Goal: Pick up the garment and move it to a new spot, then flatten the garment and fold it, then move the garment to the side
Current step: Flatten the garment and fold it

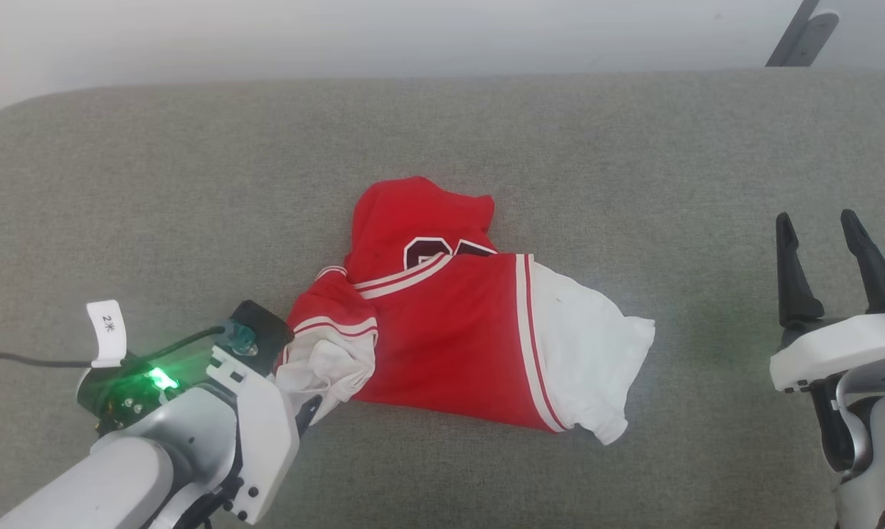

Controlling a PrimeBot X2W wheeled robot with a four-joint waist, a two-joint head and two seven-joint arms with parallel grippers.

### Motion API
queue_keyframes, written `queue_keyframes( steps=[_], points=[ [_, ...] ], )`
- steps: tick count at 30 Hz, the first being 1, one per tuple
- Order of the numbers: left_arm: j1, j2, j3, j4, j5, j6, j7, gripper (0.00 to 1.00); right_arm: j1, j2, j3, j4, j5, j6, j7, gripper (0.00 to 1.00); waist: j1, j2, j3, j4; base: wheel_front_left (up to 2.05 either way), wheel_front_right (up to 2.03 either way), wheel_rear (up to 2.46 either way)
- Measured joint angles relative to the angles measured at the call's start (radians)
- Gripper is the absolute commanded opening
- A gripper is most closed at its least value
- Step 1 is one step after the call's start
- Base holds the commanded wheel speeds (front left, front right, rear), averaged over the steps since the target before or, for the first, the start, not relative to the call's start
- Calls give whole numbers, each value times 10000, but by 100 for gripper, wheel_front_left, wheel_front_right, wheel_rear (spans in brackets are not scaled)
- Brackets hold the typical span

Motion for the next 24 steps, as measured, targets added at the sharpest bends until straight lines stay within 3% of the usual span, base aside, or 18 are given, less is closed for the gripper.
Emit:
queue_keyframes(
  steps=[6,7,8,9,17,24],
  points=[
    [-8,-115,-184,809,155,-309,-395,100,-13,2,-6,-58,0,0,13,100,0,0,173,-67,0,0,0],
    [-12,-127,-201,1003,192,-328,-408,75,-16,-2,-13,-67,0,0,13,100,0,0,199,-79,0,0,0],
    [-12,-165,-165,1170,173,-309,-527,28,-19,-6,-21,-73,0,0,15,100,0,0,220,-86,0,0,0],
    [-12,-244,-61,1317,104,-295,-681,0,-22,-6,-25,-81,0,0,13,100,0,0,236,-90,0,0,0],
    [-4,-314,754,1747,-453,155,-1321,0,-8,-69,-161,-104,-8,0,19,100,0,0,207,-3,0,0,0],
    [386,-291,2201,1875,-1699,1057,-1789,0,2,-63,-182,-169,-107,0,134,100,1,0,140,214,0,0,0]
  ],
)
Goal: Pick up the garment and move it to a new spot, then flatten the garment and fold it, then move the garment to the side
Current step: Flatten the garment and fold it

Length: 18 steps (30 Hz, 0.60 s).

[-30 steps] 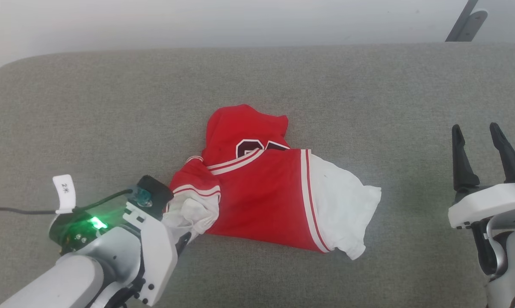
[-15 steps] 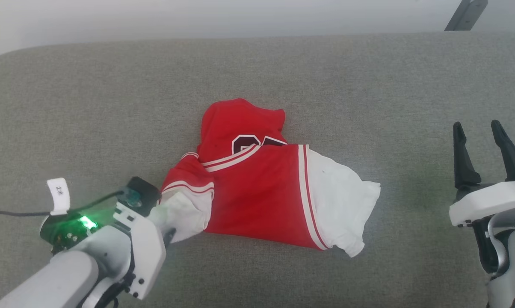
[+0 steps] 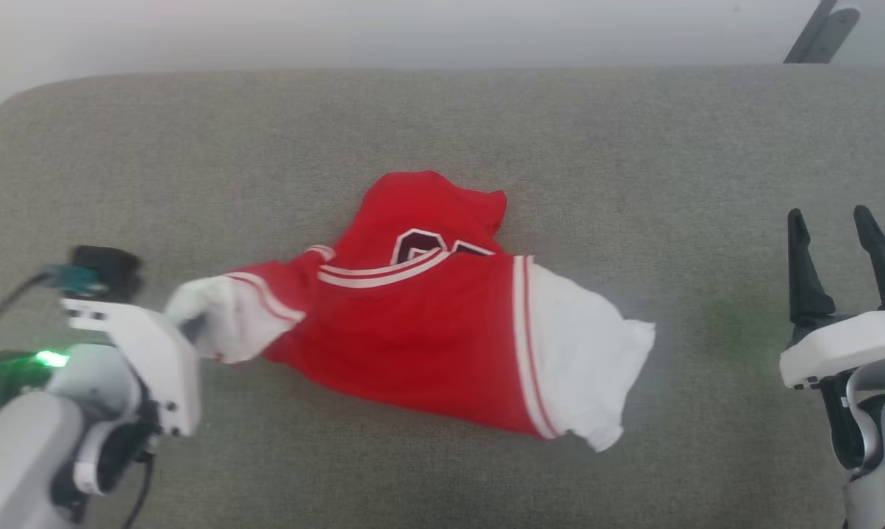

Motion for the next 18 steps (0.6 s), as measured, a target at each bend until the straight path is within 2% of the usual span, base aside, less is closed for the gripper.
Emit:
queue_keyframes(
  steps=[2,6,10,14,15,17,18],
  points=[
    [110,2,393,215,-255,136,-194,0,-1,4,46,-23,-8,0,15,100,0,1,2,43,0,0,0],
    [291,-81,849,882,-830,132,-364,0,-5,-10,148,-23,-6,0,75,100,0,0,28,85,0,0,0],
    [442,-337,911,1714,-1210,29,-368,0,-35,-79,261,6,52,0,96,100,0,0,85,57,0,0,0],
    [470,-640,794,2531,-1344,-261,-451,0,-101,-119,347,73,100,0,98,100,0,0,144,10,0,0,0],
    [469,-744,794,2700,-1388,-347,-458,5,-106,-132,359,94,113,0,98,100,0,0,156,8,0,0,0],
    [451,-869,734,3051,-1390,-502,-575,38,-110,-159,407,146,140,0,98,100,0,0,164,8,0,0,0],
    [418,-926,731,3193,-1402,-585,-585,82,-111,-173,460,173,146,0,100,100,0,0,158,11,0,0,0]
  ],
)
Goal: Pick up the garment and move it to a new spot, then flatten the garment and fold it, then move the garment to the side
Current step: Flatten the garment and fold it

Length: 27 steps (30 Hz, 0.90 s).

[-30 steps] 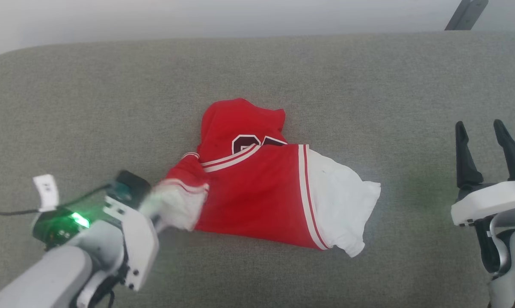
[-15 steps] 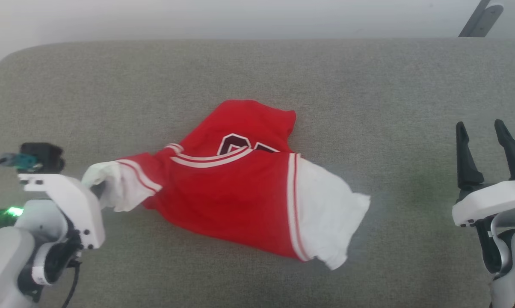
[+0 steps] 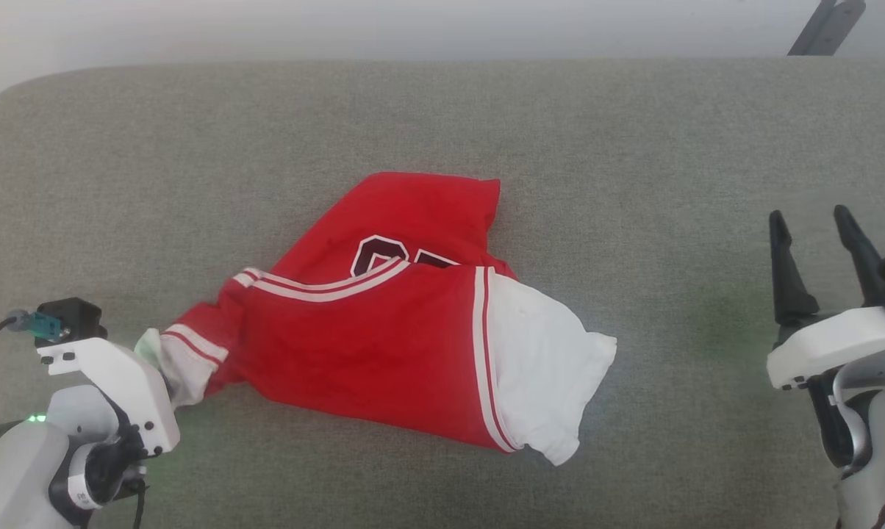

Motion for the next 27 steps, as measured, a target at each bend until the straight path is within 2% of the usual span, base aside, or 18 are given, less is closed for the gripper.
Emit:
queue_keyframes(
  steps=[1,7,13,20,27],
  points=[
    [-32,-67,23,102,-35,-75,-71,100,1,-10,65,19,21,0,4,100,0,0,-15,8,0,0,0],
    [-219,-52,29,314,42,-274,-393,100,139,-155,629,121,245,0,198,100,0,0,-304,140,0,0,0],
    [-206,123,255,-192,222,-267,-1085,100,350,-374,1712,163,817,0,663,100,0,0,-686,410,0,0,0],
    [140,178,399,-865,830,-244,-2604,100,520,-752,3149,339,1937,0,1896,100,0,0,-1058,900,0,0,0],
    [525,29,686,-1164,1501,-424,-4895,100,561,-1302,3933,692,3033,-2,3655,100,0,0,-1224,1482,0,0,0]
  ],
)
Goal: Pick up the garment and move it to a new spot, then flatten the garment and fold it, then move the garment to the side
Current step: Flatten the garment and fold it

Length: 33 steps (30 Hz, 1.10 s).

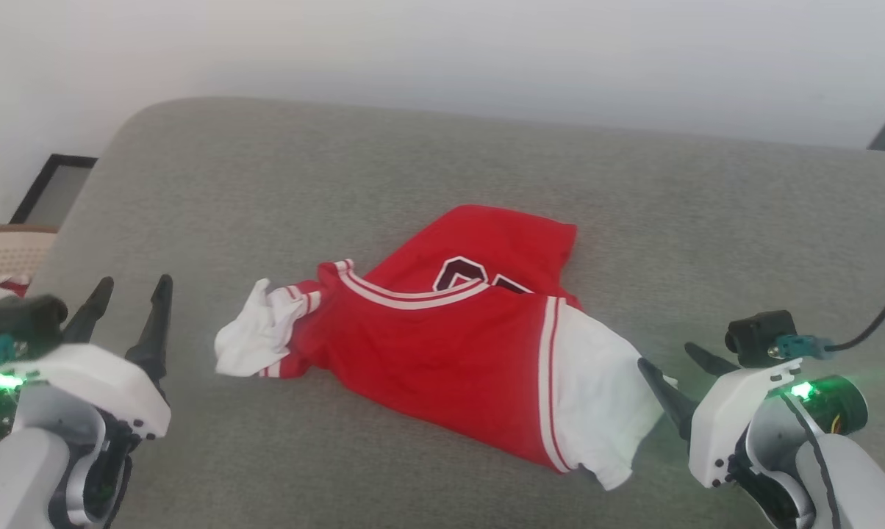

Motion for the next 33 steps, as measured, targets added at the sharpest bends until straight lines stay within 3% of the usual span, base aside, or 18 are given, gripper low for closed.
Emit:
queue_keyframes(
  steps=[6,15,16,17,25,33],
  points=[
    [423,-347,282,253,201,-23,-1394,100,-91,-316,222,293,635,0,1116,100,0,0,113,476,0,0,0],
    [671,-1221,736,828,481,-360,-1835,100,-609,-351,334,1193,802,0,2196,100,0,0,492,1129,0,0,0],
    [681,-1338,803,878,491,-443,-1837,100,-667,-362,334,1296,788,0,2224,67,0,0,527,1176,0,0,0],
    [705,-1423,917,915,508,-476,-1839,100,-733,-360,332,1365,734,0,2242,0,0,0,560,1213,0,0,0],
    [965,-1923,1764,922,930,-930,-1864,100,-995,-529,-96,1373,723,21,2383,0,0,0,650,1194,0,0,0],
    [1024,-2178,2180,989,1210,-1208,-1864,100,-1044,-1682,-1450,1003,731,12,2966,0,0,0,735,978,0,0,0]
  ],
)
